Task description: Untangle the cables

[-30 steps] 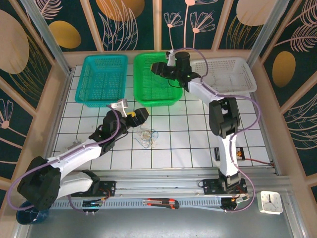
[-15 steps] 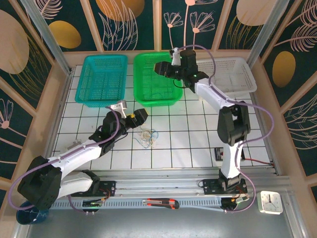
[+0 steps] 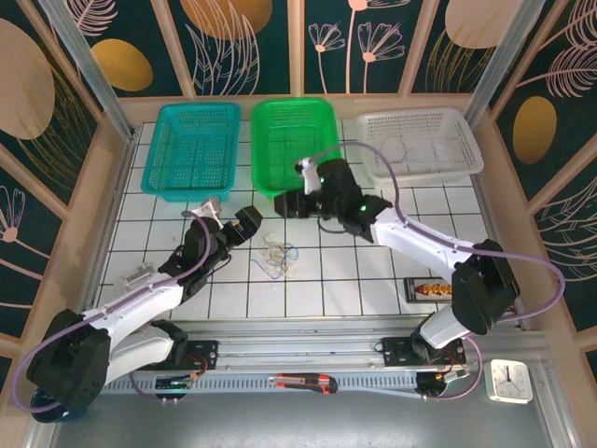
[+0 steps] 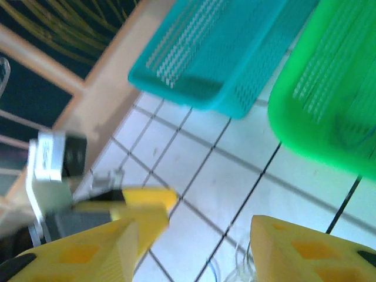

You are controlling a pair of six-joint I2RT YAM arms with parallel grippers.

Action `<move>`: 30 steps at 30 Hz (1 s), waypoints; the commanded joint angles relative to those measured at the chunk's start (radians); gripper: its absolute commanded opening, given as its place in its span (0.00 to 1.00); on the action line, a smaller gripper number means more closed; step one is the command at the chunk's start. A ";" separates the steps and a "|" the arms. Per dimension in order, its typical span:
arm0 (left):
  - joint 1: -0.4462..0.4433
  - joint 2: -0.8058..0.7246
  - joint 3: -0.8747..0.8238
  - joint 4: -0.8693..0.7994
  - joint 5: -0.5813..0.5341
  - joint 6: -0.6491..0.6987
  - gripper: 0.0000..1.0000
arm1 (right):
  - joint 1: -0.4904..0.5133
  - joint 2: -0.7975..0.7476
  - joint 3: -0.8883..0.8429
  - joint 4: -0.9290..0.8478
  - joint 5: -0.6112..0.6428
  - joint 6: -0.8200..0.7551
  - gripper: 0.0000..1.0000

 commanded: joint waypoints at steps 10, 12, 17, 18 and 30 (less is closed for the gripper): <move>0.080 -0.070 -0.047 -0.073 0.042 -0.062 0.99 | 0.260 0.051 -0.089 -0.088 0.186 -0.068 0.51; 0.100 -0.060 -0.038 -0.083 0.052 -0.053 0.99 | 0.290 0.100 -0.047 -0.096 0.186 -0.082 0.49; 0.188 -0.024 -0.001 -0.089 0.131 -0.035 0.99 | 0.341 0.245 0.083 -0.123 0.207 -0.106 0.47; 0.204 -0.018 0.007 -0.089 0.152 -0.033 0.99 | 0.348 0.272 0.108 -0.134 0.225 -0.108 0.46; 0.293 0.019 0.067 -0.092 0.240 -0.012 0.99 | 0.388 0.512 0.328 -0.298 0.499 -0.192 0.44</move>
